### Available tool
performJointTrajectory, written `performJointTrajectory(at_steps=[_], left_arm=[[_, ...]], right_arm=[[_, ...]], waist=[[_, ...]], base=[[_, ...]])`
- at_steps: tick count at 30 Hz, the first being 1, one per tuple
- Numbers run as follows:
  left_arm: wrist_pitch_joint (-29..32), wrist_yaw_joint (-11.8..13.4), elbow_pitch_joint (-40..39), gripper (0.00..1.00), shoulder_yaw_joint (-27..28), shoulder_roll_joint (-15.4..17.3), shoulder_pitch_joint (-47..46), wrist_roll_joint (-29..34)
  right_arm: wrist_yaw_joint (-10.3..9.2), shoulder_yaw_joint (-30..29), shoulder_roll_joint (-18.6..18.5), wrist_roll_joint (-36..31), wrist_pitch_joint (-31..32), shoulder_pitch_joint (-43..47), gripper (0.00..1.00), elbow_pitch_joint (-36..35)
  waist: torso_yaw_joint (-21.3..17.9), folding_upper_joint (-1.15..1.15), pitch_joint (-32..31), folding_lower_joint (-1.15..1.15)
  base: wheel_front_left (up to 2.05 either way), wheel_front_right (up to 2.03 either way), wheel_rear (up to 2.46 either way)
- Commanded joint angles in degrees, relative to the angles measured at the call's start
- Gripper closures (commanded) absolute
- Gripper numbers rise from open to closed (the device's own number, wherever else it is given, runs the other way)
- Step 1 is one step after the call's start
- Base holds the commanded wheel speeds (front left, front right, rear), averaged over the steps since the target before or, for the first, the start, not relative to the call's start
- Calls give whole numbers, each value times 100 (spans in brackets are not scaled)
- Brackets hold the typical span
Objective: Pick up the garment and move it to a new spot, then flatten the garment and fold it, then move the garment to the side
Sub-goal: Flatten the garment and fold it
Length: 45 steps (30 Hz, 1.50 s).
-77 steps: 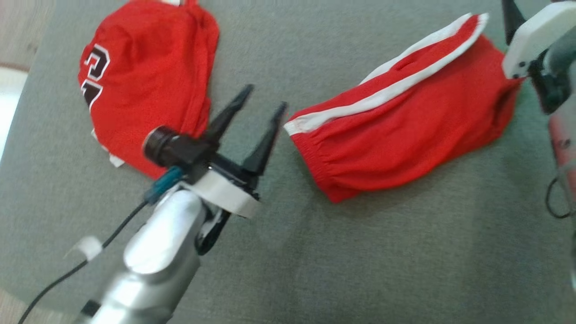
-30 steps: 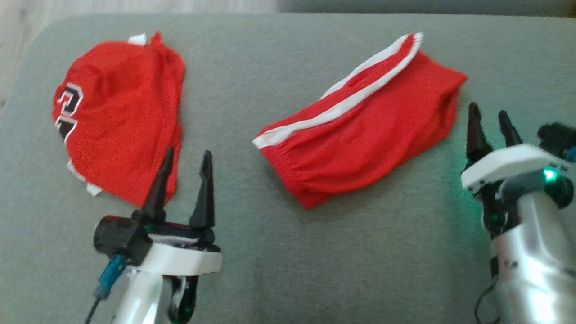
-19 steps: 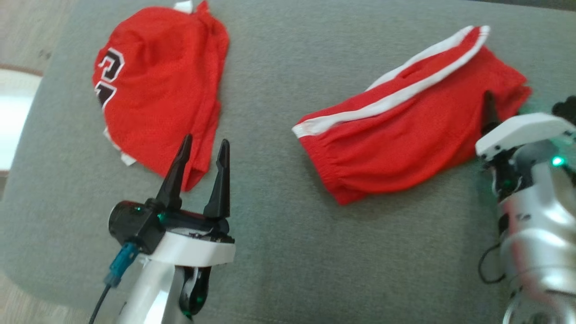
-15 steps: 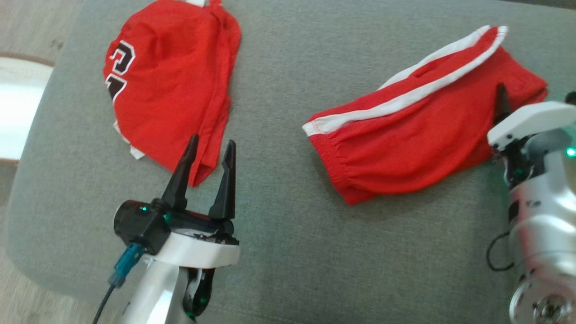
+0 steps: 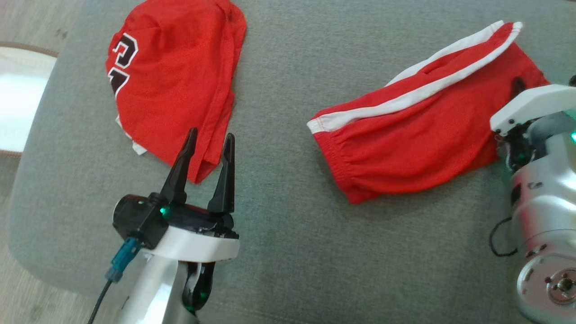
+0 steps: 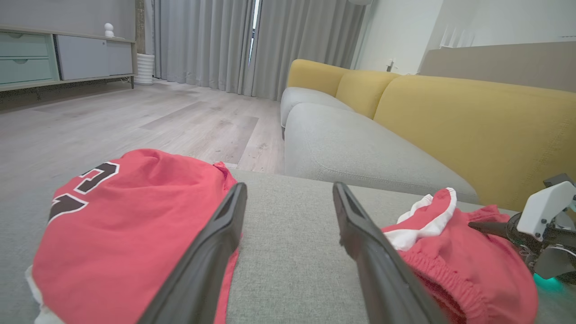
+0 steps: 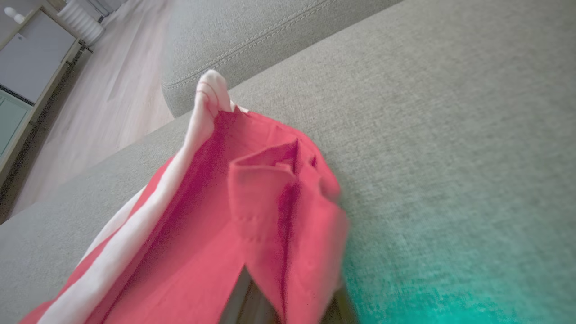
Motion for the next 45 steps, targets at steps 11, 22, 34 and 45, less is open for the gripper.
performJointTrajectory(at_steps=[11, 22, 34, 45], left_arm=[[-29, -14, -137, 0, 278, 24, -21, 180], [-29, -26, -166, 0, 360, 24, 228, 268], [-29, -34, -224, 0, 405, 24, 387, 318], [-29, -39, -112, 0, 367, 24, 402, 345]], right_arm=[[-5, 281, 173, 538, -1363, 65, 100, 209], [-5, 573, 172, 1473, -1789, 1056, 100, -624], [-5, 1346, 172, 2670, -1870, 2065, 100, -1420], [-5, 2345, 173, 3336, -1870, 2076, 100, -2087]], waist=[[-764, 0, -347, 0], [-1279, 0, -795, 0], [-1323, 0, -878, 0], [-1140, 0, -958, 0]], base=[[0, 0, 0], [0, 0, 0], [0, 0, 0], [0, 0, 0]])
